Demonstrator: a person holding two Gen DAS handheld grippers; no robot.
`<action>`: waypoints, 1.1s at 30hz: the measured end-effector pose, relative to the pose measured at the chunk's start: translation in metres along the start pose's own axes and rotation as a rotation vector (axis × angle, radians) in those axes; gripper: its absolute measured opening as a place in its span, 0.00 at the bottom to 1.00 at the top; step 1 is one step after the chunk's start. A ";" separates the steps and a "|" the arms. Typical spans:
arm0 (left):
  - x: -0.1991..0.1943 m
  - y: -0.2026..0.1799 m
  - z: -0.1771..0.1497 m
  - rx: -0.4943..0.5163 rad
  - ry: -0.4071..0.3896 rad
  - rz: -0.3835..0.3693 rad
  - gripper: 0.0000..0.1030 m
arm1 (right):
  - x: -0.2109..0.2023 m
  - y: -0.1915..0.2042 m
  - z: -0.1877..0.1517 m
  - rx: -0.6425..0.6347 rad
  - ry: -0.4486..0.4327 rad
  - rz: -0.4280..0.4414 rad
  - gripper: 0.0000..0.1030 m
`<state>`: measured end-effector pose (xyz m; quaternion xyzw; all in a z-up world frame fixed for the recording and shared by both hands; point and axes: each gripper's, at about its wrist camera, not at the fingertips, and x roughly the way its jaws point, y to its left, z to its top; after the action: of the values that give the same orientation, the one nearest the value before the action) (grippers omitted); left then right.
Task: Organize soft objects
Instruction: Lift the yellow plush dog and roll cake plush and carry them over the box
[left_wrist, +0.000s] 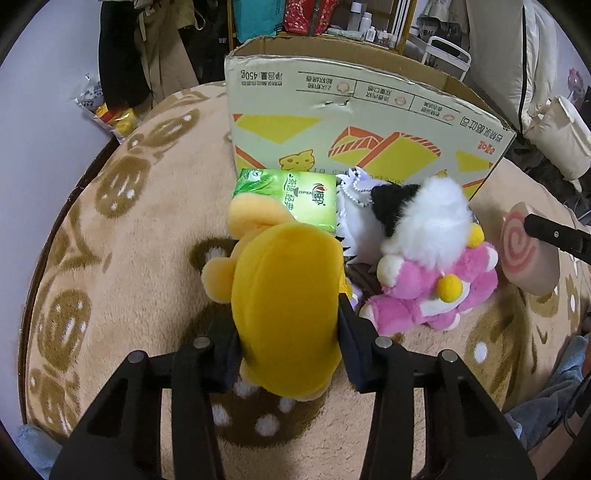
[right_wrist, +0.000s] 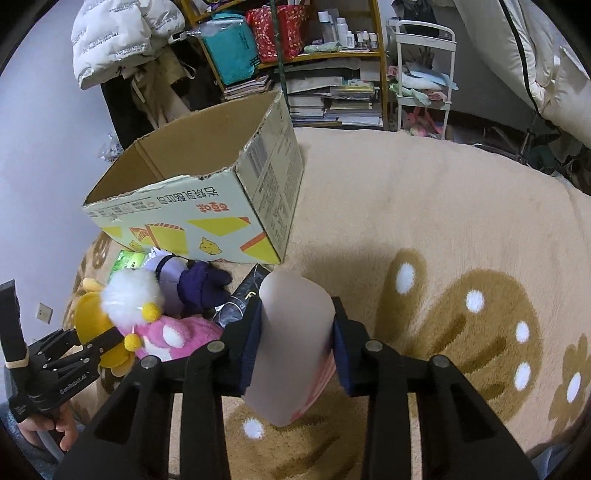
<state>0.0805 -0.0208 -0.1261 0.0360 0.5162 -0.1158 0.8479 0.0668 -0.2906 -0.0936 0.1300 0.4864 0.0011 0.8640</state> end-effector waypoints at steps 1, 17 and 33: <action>0.000 0.001 0.000 0.000 -0.002 -0.002 0.42 | -0.001 0.000 -0.001 0.001 -0.002 -0.001 0.36; -0.070 -0.013 -0.003 0.043 -0.205 0.013 0.41 | -0.041 0.019 0.001 -0.077 -0.176 0.047 0.36; -0.146 -0.021 0.013 0.056 -0.518 -0.005 0.41 | -0.098 0.052 0.018 -0.152 -0.426 0.093 0.36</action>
<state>0.0225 -0.0201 0.0106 0.0275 0.2785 -0.1373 0.9502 0.0373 -0.2574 0.0092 0.0839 0.2852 0.0500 0.9535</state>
